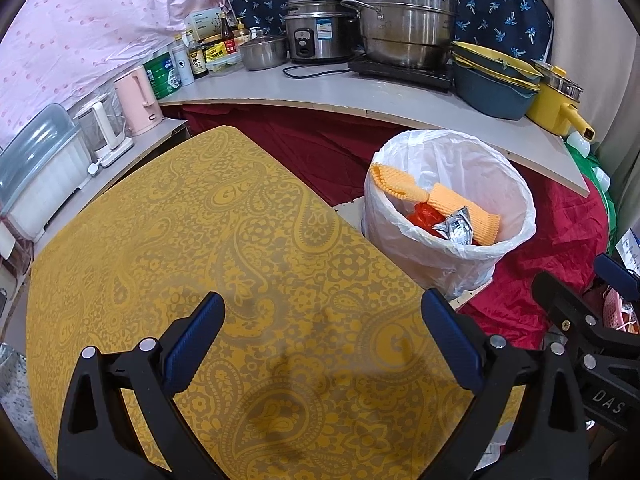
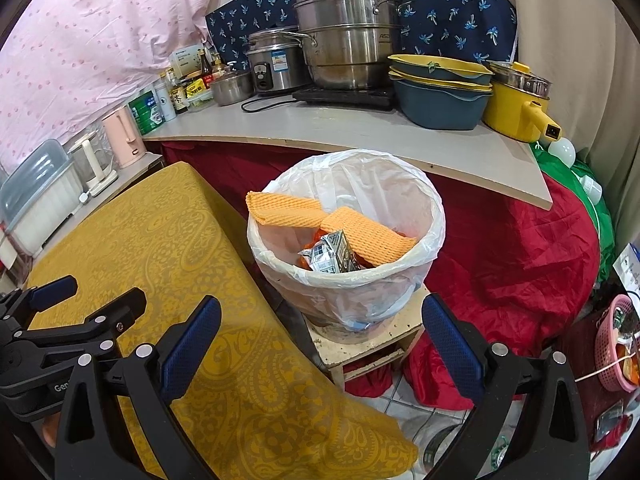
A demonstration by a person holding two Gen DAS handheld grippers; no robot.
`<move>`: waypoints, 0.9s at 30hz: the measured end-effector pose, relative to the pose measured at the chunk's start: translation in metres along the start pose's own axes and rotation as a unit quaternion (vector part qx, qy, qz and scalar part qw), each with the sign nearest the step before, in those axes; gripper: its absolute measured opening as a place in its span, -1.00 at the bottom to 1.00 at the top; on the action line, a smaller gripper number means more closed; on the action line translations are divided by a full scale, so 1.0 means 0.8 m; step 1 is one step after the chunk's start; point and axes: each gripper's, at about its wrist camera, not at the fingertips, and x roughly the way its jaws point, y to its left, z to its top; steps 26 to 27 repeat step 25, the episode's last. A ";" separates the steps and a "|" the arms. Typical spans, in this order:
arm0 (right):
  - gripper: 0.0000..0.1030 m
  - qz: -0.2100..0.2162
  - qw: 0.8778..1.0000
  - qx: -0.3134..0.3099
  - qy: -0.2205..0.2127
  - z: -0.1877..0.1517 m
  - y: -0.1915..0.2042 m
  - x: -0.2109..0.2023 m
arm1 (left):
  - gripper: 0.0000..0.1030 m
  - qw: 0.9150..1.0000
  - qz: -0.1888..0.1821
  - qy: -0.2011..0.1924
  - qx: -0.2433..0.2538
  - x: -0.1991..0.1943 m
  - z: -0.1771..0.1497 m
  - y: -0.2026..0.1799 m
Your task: Collect trash
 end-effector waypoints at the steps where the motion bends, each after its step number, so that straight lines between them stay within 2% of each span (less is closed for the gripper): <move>1: 0.89 0.000 1.000 0.000 0.000 0.000 0.000 0.000 | 0.83 1.000 0.000 0.000 0.001 0.000 0.000 -0.001; 27: 0.89 -0.002 1.000 0.014 -0.004 0.001 -0.012 0.002 | 0.83 1.000 -0.008 0.002 0.003 0.008 0.003 -0.012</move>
